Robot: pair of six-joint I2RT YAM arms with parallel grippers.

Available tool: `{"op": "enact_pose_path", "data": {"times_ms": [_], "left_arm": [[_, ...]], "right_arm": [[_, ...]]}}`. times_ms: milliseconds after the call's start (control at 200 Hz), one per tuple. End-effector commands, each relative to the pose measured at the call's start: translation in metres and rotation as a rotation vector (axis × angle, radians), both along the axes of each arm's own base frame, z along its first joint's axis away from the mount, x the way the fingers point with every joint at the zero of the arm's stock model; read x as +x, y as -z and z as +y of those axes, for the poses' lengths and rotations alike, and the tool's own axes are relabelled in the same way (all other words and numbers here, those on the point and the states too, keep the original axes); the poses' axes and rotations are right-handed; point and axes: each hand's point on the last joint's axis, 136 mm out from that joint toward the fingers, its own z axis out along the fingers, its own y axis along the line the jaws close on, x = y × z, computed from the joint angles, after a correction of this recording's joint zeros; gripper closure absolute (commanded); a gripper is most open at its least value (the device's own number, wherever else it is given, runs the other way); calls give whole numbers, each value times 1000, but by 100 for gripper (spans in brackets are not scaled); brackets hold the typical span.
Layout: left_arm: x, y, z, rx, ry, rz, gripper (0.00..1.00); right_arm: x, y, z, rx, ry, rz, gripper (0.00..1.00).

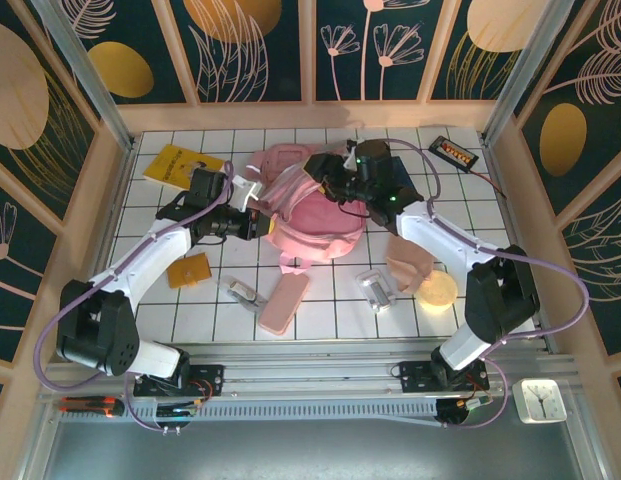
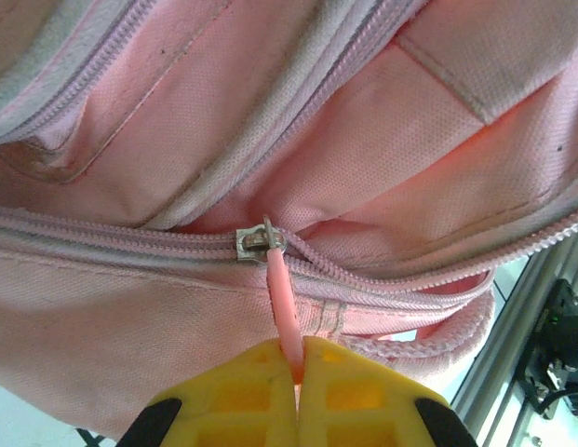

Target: Pack books, pencil case, and school supplies into a backpack

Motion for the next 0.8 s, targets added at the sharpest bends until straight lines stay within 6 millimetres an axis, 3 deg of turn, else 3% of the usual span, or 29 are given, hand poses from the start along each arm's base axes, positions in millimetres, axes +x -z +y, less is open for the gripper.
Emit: {"op": "enact_pose_path", "data": {"times_ms": [0, 40, 130, 185, 200, 240, 370, 530, 796], "left_arm": [[-5, -36, -12, -92, 66, -93, 100], [-5, -31, -7, -53, 60, -97, 100], [-1, -10, 10, 83, 9, -68, 100], [2, 8, 25, 194, -36, -30, 100], [4, 13, 30, 230, -52, -20, 100], [6, 24, 41, 310, -78, 10, 100], [19, 34, 65, 431, -179, 23, 100], [38, 35, 78, 504, -237, 6, 100], [77, 56, 90, 577, -337, -53, 100]], "right_arm": [[-2, 6, -1, -32, 43, 5, 74], [1, 8, -11, -59, 76, 1, 100], [5, 2, -34, -124, 120, -26, 100], [-1, -1, -37, -174, 93, -42, 100], [6, -2, -50, -190, 113, -46, 100], [9, -5, -59, -218, 106, -61, 100], [10, -18, -71, -238, 23, -125, 100], [2, -32, -59, -206, -137, -204, 100], [-17, -55, -30, -117, -354, -312, 100]]}}
